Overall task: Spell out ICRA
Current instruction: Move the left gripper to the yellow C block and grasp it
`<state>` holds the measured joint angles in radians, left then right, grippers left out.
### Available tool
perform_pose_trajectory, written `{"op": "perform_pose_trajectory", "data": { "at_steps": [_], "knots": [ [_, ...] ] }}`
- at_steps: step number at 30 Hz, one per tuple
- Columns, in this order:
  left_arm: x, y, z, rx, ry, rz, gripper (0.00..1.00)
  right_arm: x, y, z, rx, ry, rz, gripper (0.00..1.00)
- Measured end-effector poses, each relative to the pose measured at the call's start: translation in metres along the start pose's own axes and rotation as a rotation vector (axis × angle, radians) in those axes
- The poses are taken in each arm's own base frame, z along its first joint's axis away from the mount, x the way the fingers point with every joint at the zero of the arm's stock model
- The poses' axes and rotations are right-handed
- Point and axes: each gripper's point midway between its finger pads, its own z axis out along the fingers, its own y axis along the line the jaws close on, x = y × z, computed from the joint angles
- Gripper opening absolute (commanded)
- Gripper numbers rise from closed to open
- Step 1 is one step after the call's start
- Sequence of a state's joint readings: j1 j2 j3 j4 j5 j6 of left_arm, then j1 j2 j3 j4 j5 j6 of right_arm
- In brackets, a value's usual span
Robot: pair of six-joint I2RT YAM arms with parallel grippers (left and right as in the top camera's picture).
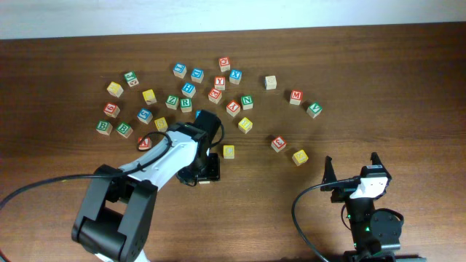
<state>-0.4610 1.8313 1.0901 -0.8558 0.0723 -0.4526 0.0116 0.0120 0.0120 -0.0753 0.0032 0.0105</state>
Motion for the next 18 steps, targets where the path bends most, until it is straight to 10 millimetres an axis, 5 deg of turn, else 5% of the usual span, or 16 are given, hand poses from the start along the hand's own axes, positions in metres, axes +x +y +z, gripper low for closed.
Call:
{"op": "perform_pose_trajectory", "data": {
  "at_steps": [3, 10, 14, 18],
  "knots": [
    [0.002, 0.003, -0.007, -0.022, 0.018, -0.001, 0.57, 0.000, 0.000, 0.000, 0.000, 0.000, 0.000, 0.98],
    [-0.029, -0.008, -0.055, -0.036, -0.049, 0.002, 0.56, 0.000, 0.000, 0.000, 0.000, -0.001, 0.000, 0.98],
    [-0.072, -0.040, -0.111, 0.070, -0.202, 0.015, 0.57, 0.000, 0.000, 0.000, 0.000, 0.000, -0.001, 0.98],
    [-0.069, -0.068, -0.114, 0.105, -0.218, 0.060, 0.57, 0.000, 0.000, 0.000, 0.000, 0.000, 0.000, 0.98]
  ]
}}
